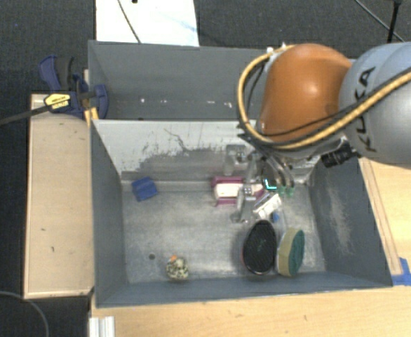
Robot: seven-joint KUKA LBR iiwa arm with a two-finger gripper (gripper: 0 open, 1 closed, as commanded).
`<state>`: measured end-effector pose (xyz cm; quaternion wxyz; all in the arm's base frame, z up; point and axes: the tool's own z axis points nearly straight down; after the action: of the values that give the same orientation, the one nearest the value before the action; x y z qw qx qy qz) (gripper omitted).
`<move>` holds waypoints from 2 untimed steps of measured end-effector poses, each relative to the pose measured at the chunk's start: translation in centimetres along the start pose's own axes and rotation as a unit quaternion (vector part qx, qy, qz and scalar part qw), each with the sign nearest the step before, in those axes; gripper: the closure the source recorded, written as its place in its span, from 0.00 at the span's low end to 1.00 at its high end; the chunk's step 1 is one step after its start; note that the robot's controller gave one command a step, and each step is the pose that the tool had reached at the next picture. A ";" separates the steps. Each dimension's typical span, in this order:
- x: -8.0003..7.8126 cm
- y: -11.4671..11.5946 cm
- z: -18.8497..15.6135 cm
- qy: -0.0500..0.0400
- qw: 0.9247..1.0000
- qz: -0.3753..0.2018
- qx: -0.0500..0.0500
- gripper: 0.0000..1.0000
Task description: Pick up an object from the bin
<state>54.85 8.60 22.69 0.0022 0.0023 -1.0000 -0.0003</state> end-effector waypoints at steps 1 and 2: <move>6.2 -3.4 4.4 -0.001 0.987 -0.160 0.001 0.00; 6.9 -3.3 5.4 -0.001 0.986 -0.170 0.000 0.00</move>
Offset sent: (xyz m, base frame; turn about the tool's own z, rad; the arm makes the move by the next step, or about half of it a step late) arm -0.0610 -0.0334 -0.0431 -0.3233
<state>47.96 5.31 17.36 0.0008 0.1719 -0.9851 -0.0003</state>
